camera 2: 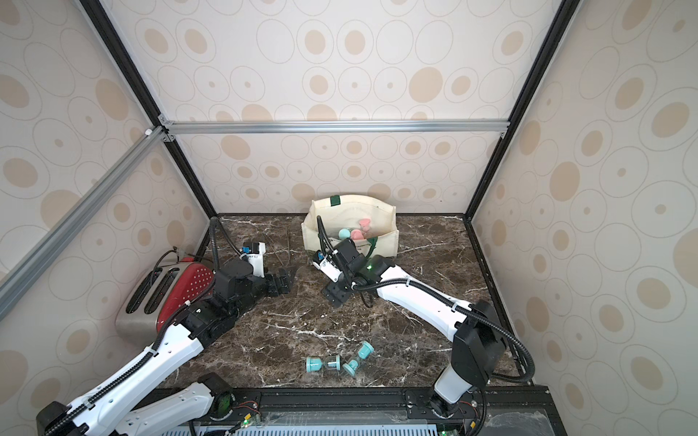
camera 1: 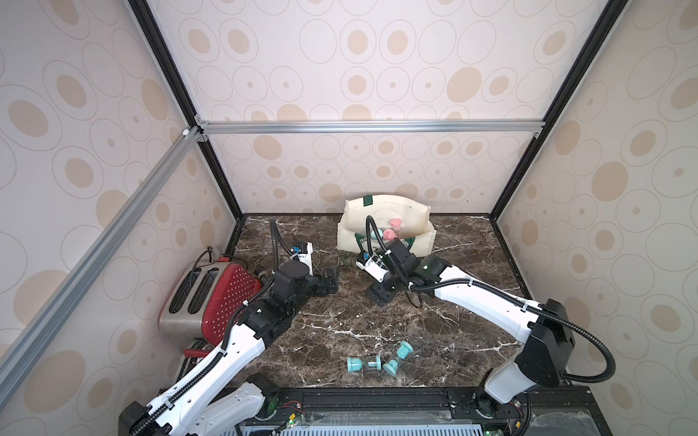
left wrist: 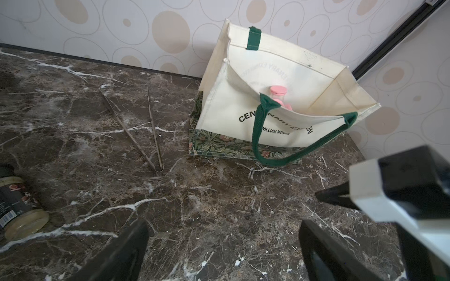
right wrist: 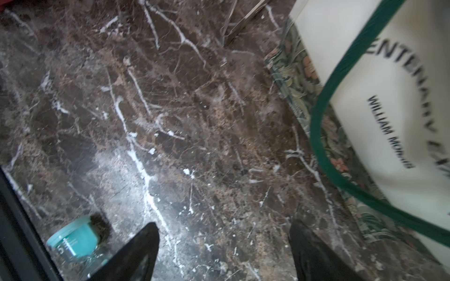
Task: Put the hourglass into the canvas bag
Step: Place the hourglass in the canvas bag, then pick up the hourglass from the center of the board.
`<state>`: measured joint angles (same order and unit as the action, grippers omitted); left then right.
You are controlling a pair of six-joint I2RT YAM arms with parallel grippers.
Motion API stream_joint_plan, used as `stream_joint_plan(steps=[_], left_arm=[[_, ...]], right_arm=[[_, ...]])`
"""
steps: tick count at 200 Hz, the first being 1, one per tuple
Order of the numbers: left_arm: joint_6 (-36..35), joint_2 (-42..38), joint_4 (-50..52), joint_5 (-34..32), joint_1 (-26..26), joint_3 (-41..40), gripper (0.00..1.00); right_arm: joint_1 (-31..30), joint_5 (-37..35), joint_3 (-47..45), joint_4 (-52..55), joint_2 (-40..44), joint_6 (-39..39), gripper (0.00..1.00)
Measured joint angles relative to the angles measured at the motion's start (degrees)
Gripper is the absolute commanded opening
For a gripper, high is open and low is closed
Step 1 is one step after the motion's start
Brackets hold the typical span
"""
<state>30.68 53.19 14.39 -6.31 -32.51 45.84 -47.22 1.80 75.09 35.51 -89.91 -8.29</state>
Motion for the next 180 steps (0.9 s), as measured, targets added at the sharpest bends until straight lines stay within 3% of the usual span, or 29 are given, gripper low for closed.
stream_joint_plan(steps=[95, 180], left_arm=[[1.4, -5.0, 6.8, 1.4, 0.0, -2.5, 0.97], [3.8, -9.2, 10.7, -0.7, 0.0, -3.2, 0.97]], right_arm=[[-16.0, 5.2, -13.7, -4.3, 4.1, 1.0, 0.83], [-20.8, 7.2, -17.7, -11.7, -0.4, 1.6, 0.78]])
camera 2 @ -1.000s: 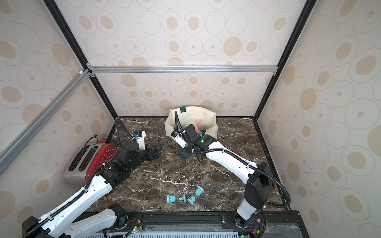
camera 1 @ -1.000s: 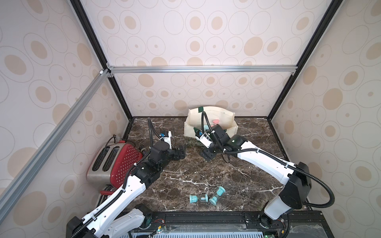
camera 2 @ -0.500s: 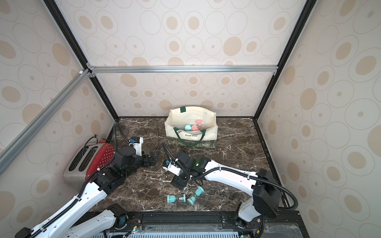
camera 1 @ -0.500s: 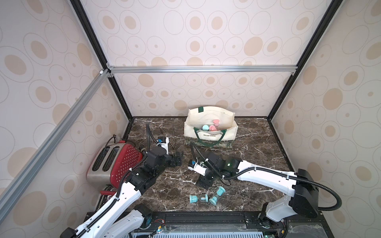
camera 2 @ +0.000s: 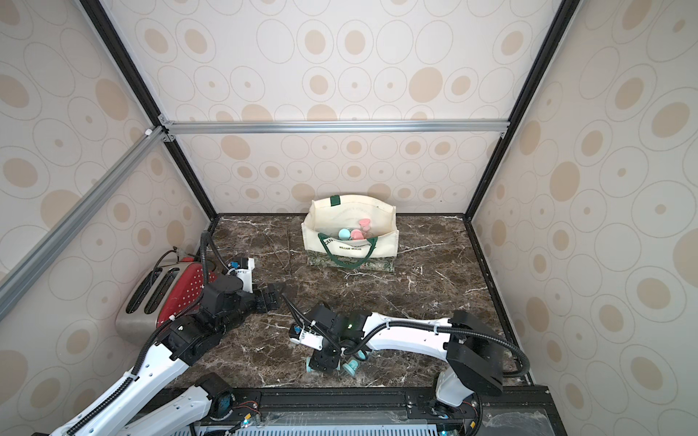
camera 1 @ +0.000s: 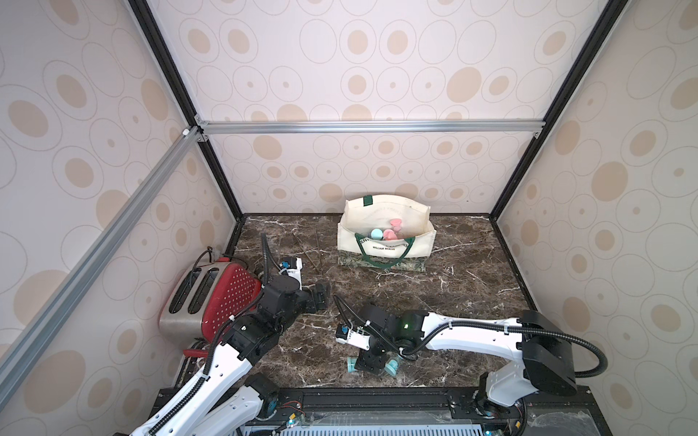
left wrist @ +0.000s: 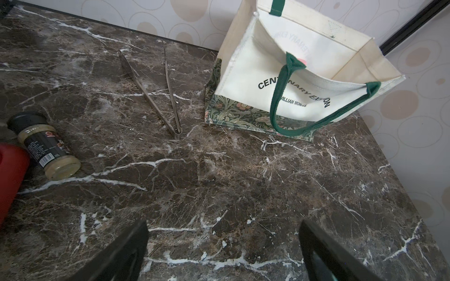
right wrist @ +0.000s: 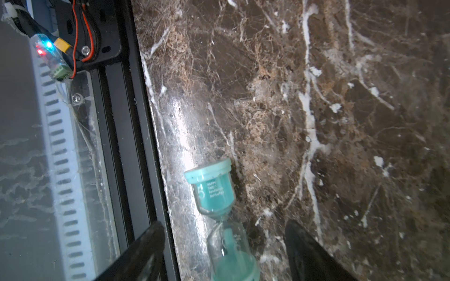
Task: Put the hourglass into the canvas bag
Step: Pick up the hourglass from the center of the board.
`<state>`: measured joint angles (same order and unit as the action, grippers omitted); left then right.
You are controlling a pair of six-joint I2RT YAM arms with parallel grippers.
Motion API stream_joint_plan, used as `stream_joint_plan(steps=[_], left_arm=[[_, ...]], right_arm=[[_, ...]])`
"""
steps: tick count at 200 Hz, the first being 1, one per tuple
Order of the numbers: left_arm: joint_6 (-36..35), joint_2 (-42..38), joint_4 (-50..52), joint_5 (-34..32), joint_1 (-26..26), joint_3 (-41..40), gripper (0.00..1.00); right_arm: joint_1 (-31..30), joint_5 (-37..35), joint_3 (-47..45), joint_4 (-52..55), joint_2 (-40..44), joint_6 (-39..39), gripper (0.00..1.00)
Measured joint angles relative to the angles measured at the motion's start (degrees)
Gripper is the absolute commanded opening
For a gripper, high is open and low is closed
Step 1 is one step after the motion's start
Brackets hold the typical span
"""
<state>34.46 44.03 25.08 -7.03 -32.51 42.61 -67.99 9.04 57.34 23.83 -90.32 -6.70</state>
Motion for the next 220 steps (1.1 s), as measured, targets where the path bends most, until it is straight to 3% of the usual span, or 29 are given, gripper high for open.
stream_joint_plan(steps=[177, 220], left_arm=[[0.9, -0.9, 1.9, -3.2, 0.1, 0.0, 0.97], [1.1, -0.9, 1.9, -3.3, 0.1, 0.0, 0.98]], right_arm=[[-1.6, -4.1, 0.3, -8.0, -11.8, -2.8, 0.58], [-1.8, -4.7, 1.7, -8.8, -13.2, -3.8, 0.46]])
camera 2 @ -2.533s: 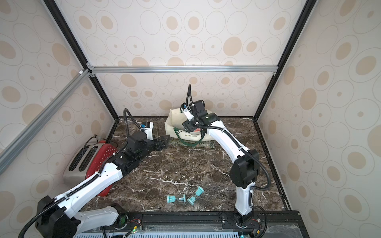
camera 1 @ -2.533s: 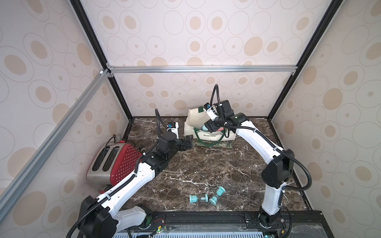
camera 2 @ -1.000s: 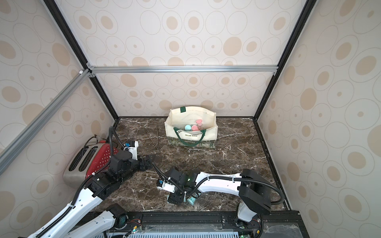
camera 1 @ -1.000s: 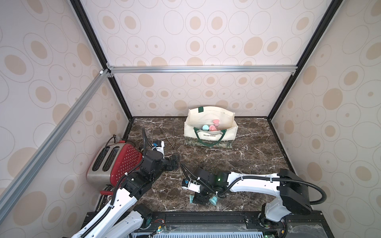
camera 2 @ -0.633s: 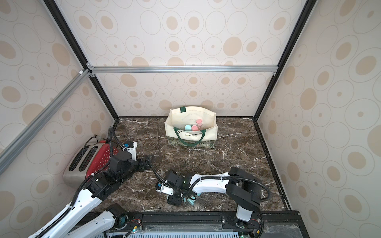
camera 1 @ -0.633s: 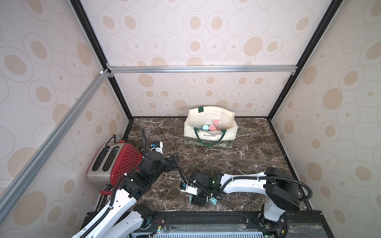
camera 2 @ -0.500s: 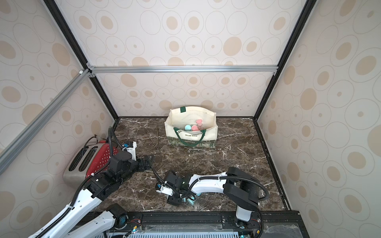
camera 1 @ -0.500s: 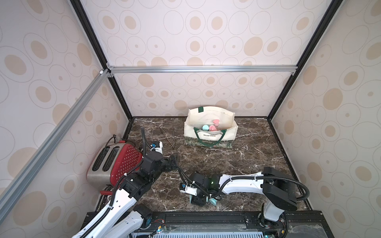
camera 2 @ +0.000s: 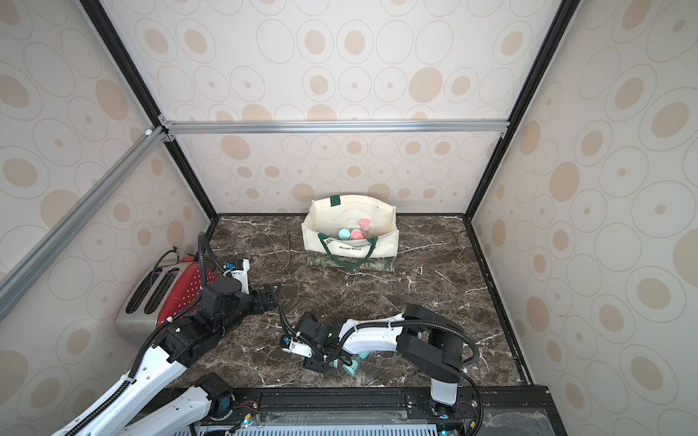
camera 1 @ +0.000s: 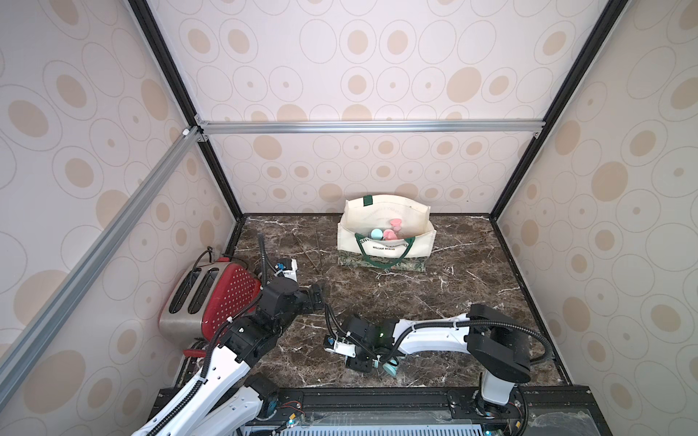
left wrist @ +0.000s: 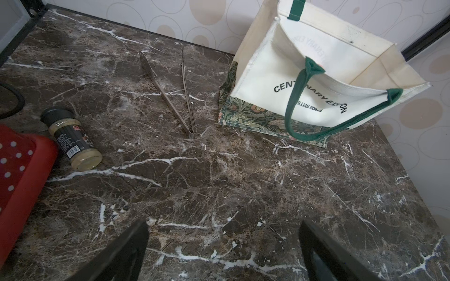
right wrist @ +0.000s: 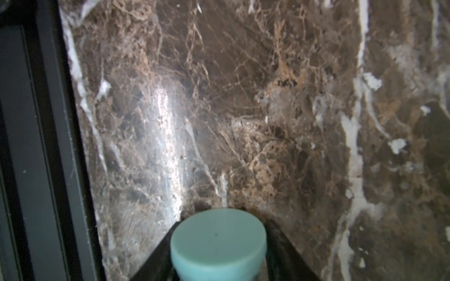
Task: Put the hourglass into the canvas bag
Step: Pick up the hourglass from the center of the board.
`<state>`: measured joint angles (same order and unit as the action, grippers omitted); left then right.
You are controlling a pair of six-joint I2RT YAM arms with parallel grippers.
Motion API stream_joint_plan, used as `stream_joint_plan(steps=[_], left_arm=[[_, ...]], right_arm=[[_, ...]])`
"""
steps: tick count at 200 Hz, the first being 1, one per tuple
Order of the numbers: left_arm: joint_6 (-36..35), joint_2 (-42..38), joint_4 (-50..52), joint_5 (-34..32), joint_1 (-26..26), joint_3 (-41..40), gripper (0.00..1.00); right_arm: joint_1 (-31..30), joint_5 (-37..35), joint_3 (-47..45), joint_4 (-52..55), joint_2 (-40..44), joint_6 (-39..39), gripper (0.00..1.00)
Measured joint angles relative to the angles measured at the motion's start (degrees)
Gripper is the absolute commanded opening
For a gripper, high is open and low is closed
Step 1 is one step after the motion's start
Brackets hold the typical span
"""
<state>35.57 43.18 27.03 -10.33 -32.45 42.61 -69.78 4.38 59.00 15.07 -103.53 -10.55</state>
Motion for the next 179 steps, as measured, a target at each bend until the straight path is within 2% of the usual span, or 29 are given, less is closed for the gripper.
stream_joint_plan(steps=[74, 133, 179], left_arm=[[0.5, 0.0, -0.2, 0.0, 0.0, 0.0, 0.97], [0.7, -0.4, -1.1, 0.4, 0.0, 0.0, 0.97], [0.7, -0.1, -2.8, 1.1, 0.0, 0.2, 0.97]], right_arm=[[0.0, 0.2, 0.1, -0.4, -0.1, 0.1, 0.32], [0.9, 0.6, -0.2, -1.0, 0.1, 1.3, 0.28], [5.5, 2.6, -1.8, -1.0, 4.6, 3.3, 0.28]])
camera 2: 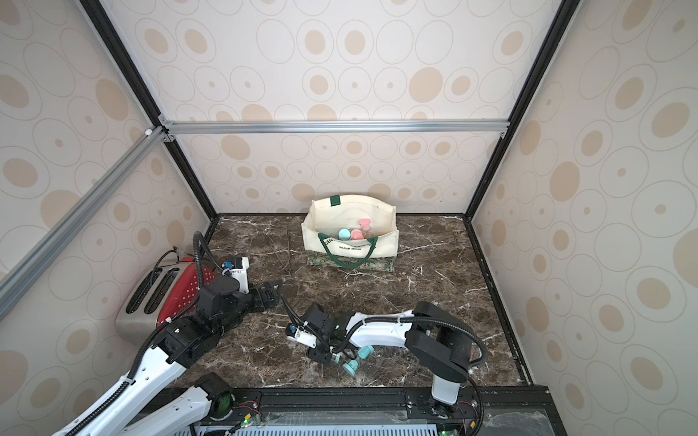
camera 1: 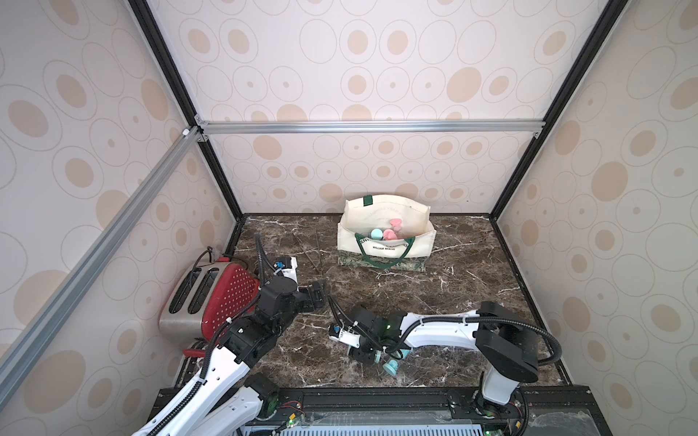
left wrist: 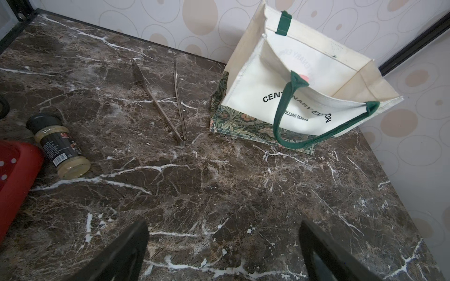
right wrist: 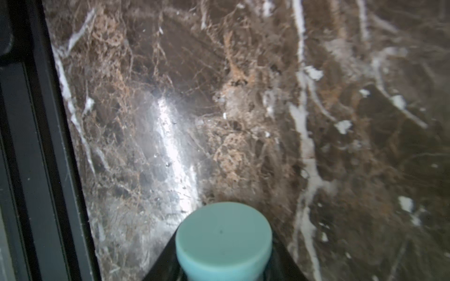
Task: Put the hourglass into the canvas bag
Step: Pick up the hourglass from the center of the board, then place the hourglass in the canvas bag.
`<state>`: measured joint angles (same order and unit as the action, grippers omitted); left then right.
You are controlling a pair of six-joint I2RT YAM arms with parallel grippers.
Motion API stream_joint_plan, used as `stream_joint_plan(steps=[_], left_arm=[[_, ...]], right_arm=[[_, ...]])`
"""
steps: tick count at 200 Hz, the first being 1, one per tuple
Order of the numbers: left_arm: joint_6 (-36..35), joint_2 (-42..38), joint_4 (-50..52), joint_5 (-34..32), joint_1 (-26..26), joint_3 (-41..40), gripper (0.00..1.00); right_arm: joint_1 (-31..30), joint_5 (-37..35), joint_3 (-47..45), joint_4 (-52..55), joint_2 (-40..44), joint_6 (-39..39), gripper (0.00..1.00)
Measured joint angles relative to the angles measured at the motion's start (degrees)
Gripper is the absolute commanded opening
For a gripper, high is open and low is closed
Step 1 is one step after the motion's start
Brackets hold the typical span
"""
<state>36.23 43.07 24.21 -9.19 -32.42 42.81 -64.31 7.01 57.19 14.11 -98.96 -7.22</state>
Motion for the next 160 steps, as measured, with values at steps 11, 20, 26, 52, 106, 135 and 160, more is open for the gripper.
stream_joint_plan(steps=[11, 20, 26, 52, 106, 135, 160], left_arm=[[0.0, 0.4, -0.5, 0.2, 0.0, 0.3, 0.97], [0.0, 0.9, -1.2, 0.4, 0.0, 0.6, 0.97], [0.0, 1.2, -1.8, 0.6, 0.0, 0.8, 0.98], [0.0, 3.3, -4.2, 1.8, 0.0, 1.7, 0.97], [0.0, 10.2, -11.8, 6.7, 0.0, 4.6, 0.97], [0.0, 14.8, -15.4, 9.4, 0.0, 6.6, 0.97], [0.2, 18.2, -17.8, 11.0, 0.0, 8.0, 0.97]], right_arm=[[1.4, 0.3, -0.1, 0.1, 1.6, 0.6, 0.28], [2.5, 0.6, -0.1, 0.3, 2.8, 1.0, 0.28], [3.4, 0.8, -0.1, 0.4, 3.8, 1.4, 0.27], [7.3, 1.8, 0.6, 1.9, 7.0, 3.0, 0.24], [15.3, 1.9, 11.3, 9.3, 7.6, 5.2, 0.22], [20.9, 2.0, 20.0, 12.3, 7.6, 6.8, 0.19], [25.7, 1.3, 26.6, 13.2, 7.4, 8.4, 0.18]])
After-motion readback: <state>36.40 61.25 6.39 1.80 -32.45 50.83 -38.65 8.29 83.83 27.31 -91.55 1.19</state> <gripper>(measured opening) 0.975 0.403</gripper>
